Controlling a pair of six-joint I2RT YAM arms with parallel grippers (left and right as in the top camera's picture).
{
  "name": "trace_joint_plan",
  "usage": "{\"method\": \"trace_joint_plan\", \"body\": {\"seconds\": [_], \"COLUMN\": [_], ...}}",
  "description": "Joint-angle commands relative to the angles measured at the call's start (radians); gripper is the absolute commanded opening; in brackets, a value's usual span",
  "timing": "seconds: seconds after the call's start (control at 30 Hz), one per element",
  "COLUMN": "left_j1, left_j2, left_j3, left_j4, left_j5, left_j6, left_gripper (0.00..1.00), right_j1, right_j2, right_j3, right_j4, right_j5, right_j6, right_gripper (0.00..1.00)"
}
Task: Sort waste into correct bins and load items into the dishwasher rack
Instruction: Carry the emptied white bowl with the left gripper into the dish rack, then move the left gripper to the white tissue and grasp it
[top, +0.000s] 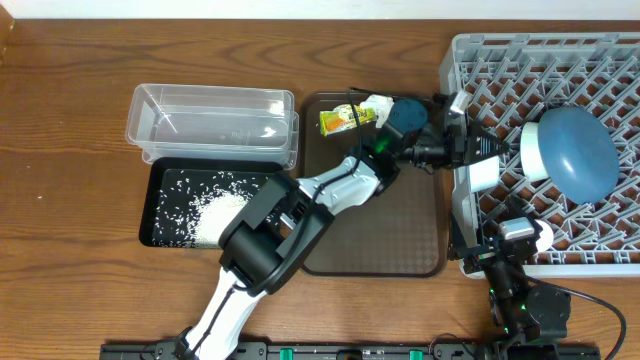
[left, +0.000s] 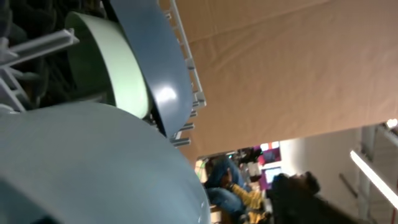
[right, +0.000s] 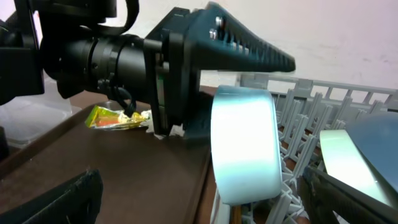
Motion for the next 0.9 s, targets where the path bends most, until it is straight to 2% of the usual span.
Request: {"method": "trace_joint_plan", "body": {"seconds": [0.0,0.4,0.5,0.63,0.87], "left_j1": [0.034,0.203,0.245,0.290,0.317], "left_j2": [-0.001,-0.040,-0.068,-0.101,-0.129], "left_j3": [0.006,0.006,0.006,0.006,0.013], "left_j4": [0.006,0.005,-0.050,-0.256,-0.710], "left_j5": [0.037,0.132,0.140,0.128,-0.092], "left_j6": [0.013,0.010,0.053,0.240,0.605], "left_gripper": [0.82,0.89,0.90,0.91,0.91], "right_j1": [-0.014,-0.014,-0.014,-0.014,-0.014], "right_j2": [-0.003,-0.003,-0.003,-0.003,-0.003], "right_j3": [-0.004,-0.004,-0.004,-0.004,-0.004], "right_j4": [0.000,0.000,0.000,0.000,0.000], "right_j5": [-0.004,-0.004,-0.004,-0.004,-0.004], "right_j6": [0.011,0.011,0.011,0.011,0.010], "right_gripper": [0.99,0.99,0.99,0.99,0.99]}}
